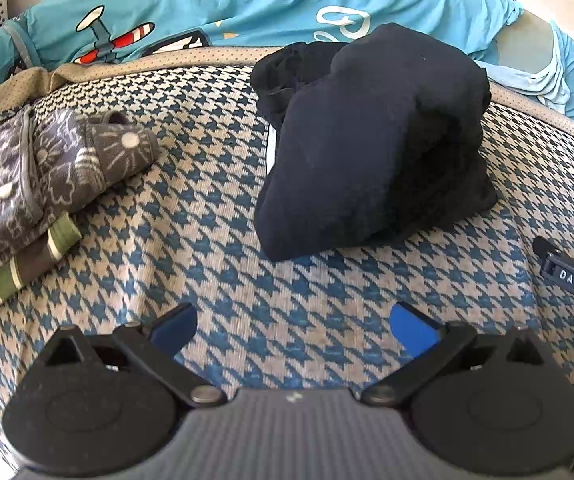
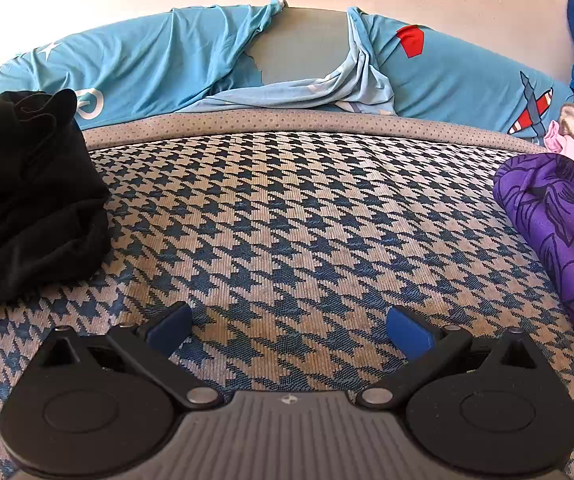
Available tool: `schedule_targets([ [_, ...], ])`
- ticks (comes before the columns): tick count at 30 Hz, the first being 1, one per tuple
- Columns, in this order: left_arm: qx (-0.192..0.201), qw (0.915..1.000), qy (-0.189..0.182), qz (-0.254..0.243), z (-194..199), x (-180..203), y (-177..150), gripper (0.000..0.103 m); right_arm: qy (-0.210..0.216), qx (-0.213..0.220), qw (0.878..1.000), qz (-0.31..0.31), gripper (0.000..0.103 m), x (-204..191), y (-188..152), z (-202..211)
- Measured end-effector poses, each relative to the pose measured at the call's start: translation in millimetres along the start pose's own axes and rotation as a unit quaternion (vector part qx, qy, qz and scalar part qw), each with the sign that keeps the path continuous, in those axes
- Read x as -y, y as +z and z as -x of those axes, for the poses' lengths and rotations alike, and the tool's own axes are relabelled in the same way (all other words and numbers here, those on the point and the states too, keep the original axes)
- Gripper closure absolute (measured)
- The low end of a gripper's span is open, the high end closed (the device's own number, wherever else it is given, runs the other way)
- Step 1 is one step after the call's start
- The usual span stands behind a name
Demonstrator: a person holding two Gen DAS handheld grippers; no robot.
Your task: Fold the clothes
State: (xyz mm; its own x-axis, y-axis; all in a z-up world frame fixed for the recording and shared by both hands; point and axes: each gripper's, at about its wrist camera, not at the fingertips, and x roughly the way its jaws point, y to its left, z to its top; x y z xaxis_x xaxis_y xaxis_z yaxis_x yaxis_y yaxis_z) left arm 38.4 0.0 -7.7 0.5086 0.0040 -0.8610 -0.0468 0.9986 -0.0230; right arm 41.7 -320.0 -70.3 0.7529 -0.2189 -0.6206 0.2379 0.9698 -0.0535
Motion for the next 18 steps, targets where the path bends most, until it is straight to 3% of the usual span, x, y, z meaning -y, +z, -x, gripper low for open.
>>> schedule_targets([
  [8,-0.008,0.9999,-0.010,-0.008,-9,6,20,0.000,0.000,0.000,1.000,0.000,0.000,0,0,0],
  [13,0.002,0.9995,0.009,-0.031,-18,9,39,0.000,0.000,0.000,1.000,0.000,0.000,0,0,0],
  [18,-0.003,0.9999,0.002,-0.013,-27,4,44,0.000,0.000,0.000,1.000,0.000,0.000,0,0,0],
])
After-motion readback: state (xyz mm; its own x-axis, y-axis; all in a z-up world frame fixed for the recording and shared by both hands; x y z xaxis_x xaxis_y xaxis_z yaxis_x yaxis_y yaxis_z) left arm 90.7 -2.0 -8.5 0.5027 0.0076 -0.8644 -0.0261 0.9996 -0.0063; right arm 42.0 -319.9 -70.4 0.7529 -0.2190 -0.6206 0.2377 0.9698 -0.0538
